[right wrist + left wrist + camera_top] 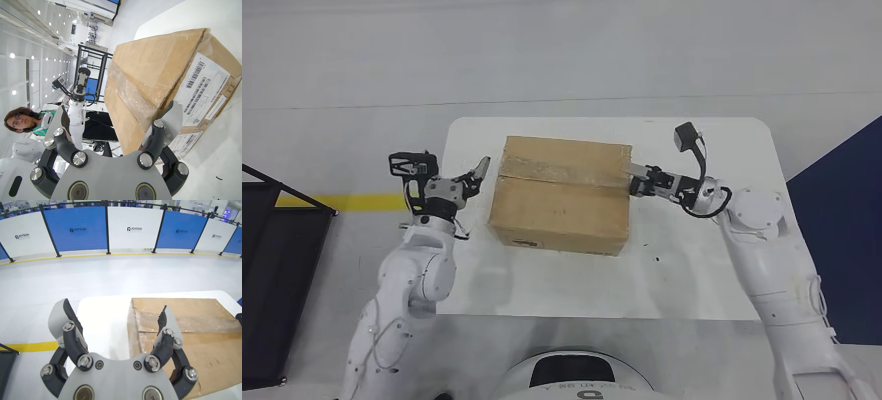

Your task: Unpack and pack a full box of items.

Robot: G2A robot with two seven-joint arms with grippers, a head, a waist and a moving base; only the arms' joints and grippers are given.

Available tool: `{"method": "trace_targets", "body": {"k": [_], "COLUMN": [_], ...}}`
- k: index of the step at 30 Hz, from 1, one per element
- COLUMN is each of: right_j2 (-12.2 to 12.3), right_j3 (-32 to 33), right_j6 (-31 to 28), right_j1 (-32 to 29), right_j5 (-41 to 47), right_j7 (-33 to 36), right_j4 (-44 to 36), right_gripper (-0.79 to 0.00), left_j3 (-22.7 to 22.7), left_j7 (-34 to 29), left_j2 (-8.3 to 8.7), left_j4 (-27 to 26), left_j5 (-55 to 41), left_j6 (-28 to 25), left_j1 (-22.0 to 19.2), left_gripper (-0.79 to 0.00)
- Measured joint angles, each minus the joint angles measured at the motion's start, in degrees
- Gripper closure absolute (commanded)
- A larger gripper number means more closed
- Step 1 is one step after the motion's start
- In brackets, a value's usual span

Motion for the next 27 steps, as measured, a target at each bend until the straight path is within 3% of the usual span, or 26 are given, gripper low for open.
{"method": "trace_targets", "body": {"k": [9,27], "right_j2": [0.2,0.4], "right_j3": [0.3,-2.2], "right_j6": [-1.0,-0.7], "right_j1": [0.2,0.9], "right_j5": [0.9,4.2], "right_j7": [-1.8,-0.5], "right_j4": [-0.3,0.5], "right_gripper": [-0.785,-0.785], "left_j3": [-3.8,-4.5], "left_j7": [1.6,2.5], "left_j2": [-0.02,-0.34], "left_j4": [2.0,4.0], "left_j5": [-3.7,-4.4], "left_j6": [0.1,-0.3], "left_j1": [2.1,2.2], "left_gripper": [-0.785,-0.785]}}
